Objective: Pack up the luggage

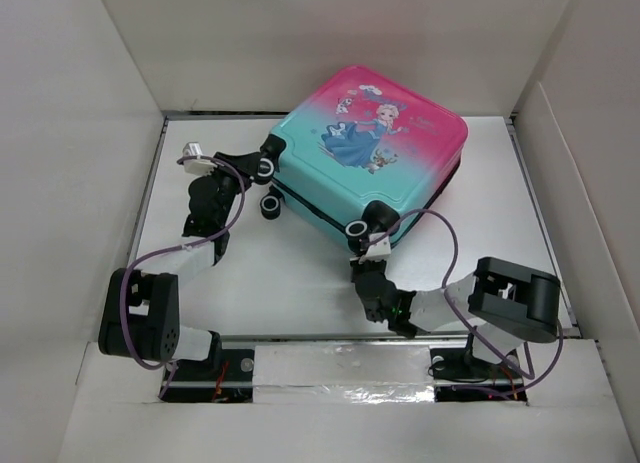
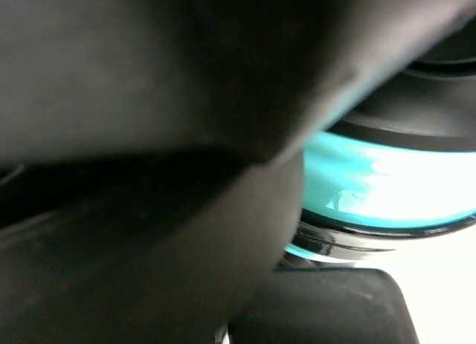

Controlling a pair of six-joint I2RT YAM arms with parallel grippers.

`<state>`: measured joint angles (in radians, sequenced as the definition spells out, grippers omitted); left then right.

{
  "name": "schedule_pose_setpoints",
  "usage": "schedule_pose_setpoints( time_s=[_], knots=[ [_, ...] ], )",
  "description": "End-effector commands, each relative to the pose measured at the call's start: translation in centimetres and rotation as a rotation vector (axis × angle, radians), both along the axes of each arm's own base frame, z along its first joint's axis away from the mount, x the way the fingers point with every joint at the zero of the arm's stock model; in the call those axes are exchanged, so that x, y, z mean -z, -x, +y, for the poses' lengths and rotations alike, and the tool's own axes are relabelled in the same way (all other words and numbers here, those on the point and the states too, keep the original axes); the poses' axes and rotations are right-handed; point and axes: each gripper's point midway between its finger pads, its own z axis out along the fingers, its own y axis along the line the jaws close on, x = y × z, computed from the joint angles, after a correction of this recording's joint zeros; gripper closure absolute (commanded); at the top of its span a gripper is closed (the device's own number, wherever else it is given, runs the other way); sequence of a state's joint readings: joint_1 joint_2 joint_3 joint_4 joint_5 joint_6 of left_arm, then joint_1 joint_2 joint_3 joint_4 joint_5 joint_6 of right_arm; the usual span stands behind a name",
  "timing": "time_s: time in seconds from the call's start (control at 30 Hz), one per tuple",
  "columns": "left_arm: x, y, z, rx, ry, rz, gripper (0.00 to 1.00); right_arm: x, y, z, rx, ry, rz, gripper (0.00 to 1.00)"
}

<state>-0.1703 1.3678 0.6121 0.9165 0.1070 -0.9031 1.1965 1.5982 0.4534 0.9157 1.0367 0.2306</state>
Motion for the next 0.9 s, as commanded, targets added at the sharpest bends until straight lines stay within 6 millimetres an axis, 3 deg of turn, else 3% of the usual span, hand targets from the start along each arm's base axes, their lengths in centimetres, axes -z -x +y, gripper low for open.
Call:
schedule_pose_setpoints(
  time_s=[0.0,0.03,0.07,0.1,0.13,0.17,0.27,0.3,0.37,0.4,0.5,0.57,0.73,0.8,0.83,0.87],
  knots=[
    [-0.9,8.9,-11.6,0.581,0.086,0.005,1.00,-7.9,-2.5,4.8,-0.155,-0.169,-0.128,1.00],
    [-0.7,9.0,-11.5,0.581,0.086,0.008,1.00,-7.2,-3.1,3.1,-0.135,-0.181,-0.117,1.00],
    [-0.7,9.0,-11.6,0.589,0.089,0.005,1.00,-8.4,-3.4,1.8,-0.125,-0.228,-0.132,1.00],
    [-0.5,9.2,-12.2,0.606,0.088,0.008,1.00,-8.3,-3.7,0.6,-0.124,-0.237,-0.121,1.00],
    [-0.5,9.3,-12.5,0.617,0.090,0.006,1.00,-7.2,-3.5,-0.5,-0.160,-0.243,-0.092,1.00],
    [-0.6,9.5,-13.0,0.626,0.092,0.001,1.00,-9.1,-4.1,-2.9,-0.124,-0.306,-0.130,1.00],
    [-1.2,10.6,-15.9,0.681,0.075,-0.022,1.00,-9.8,-4.1,-5.6,-0.155,-0.295,-0.128,1.00],
    [-0.9,10.8,-16.8,0.699,0.069,-0.011,1.00,-10.1,-4.2,-7.3,-0.130,-0.269,-0.118,1.00],
    [-1.5,11.8,-18.7,0.749,0.077,-0.028,1.00,-9.8,-4.0,-8.1,-0.163,-0.228,-0.095,1.00],
    [-1.3,11.9,-19.3,0.764,0.080,-0.025,1.00,-11.1,-4.0,-9.4,-0.149,-0.253,-0.133,1.00],
    [-1.6,13.3,-21.6,0.830,0.097,-0.034,1.00,-11.3,-3.3,-10.7,-0.177,-0.297,-0.139,1.00],
    [-1.7,14.8,-23.6,0.877,0.098,-0.042,1.00,-12.5,-3.3,-12.4,-0.150,-0.350,-0.166,1.00],
    [-0.1,15.8,-25.8,0.950,0.148,-0.021,1.00,-11.0,-2.8,-12.6,-0.105,-0.399,-0.123,1.00],
    [0.2,16.3,-26.4,1.007,0.184,-0.028,1.00,-9.1,-3.5,-10.5,-0.148,-0.348,-0.056,1.00],
    [0.0,16.5,-26.5,1.021,0.215,-0.019,1.00,-10.1,-4.1,-8.8,-0.200,-0.339,-0.054,1.00],
    [0.0,17.1,-26.9,1.049,0.227,-0.021,1.00,-7.6,-4.6,-6.4,-0.249,-0.278,0.019,1.00]
  ],
)
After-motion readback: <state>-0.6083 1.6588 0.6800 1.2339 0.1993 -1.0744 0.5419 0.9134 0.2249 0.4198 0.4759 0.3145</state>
